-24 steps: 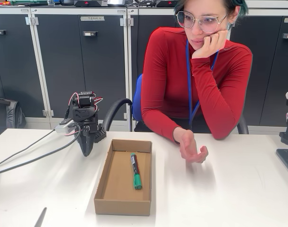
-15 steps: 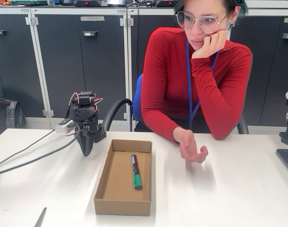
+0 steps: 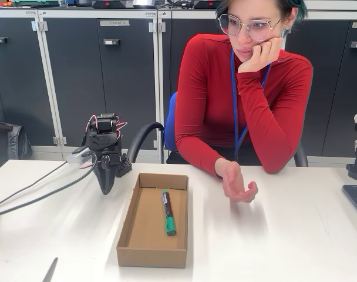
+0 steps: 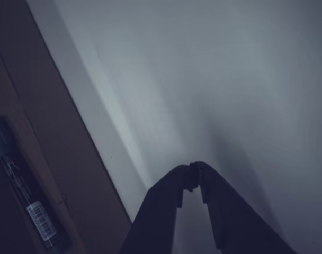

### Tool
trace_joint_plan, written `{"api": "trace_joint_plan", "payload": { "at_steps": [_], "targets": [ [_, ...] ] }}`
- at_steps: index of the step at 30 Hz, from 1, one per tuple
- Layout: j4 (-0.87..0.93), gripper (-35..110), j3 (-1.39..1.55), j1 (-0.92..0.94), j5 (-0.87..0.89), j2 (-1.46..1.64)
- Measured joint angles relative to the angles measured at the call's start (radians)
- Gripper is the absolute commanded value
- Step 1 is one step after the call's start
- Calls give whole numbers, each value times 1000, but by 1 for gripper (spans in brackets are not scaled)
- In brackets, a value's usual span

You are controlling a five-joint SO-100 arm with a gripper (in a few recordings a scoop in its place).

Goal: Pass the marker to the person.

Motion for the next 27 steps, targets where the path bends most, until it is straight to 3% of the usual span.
{"api": "trace_joint_plan", "payload": {
  "at_steps": [17, 27],
  "targets": [
    [-28, -5, -350, 52, 17, -80],
    [-196, -5, -655, -3, 127, -362]
  ]
}}
